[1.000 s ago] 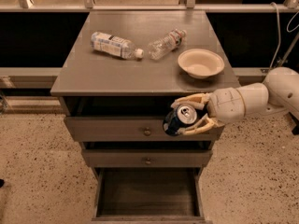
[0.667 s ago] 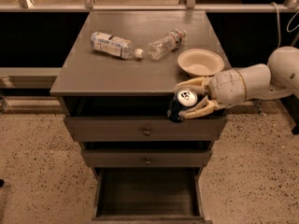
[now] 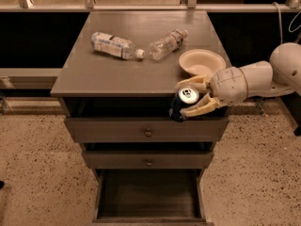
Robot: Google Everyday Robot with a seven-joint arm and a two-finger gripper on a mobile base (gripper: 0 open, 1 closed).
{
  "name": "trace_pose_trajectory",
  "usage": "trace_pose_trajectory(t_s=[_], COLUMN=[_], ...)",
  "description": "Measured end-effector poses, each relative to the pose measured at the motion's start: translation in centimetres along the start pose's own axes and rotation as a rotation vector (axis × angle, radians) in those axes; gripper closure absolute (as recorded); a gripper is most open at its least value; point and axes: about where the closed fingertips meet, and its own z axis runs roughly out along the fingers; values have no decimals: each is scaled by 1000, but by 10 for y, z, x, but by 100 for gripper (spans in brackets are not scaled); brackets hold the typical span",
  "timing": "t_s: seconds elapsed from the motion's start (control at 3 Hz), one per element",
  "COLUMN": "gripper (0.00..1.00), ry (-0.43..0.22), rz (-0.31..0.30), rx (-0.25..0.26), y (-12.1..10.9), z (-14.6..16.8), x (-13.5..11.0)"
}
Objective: Pick pepsi can from bottom drawer and place on counter
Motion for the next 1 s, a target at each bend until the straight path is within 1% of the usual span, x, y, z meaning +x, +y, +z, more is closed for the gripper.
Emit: trace_pose_trajectory(t_s=[0.33, 0.67, 1.0], gripper=[100, 100, 100], ry=[3, 2, 19], rz=[-6, -17, 11], rx=[-3, -56, -83], y=[-6, -10, -38], z=[9, 26, 41], x=[-23, -66, -107])
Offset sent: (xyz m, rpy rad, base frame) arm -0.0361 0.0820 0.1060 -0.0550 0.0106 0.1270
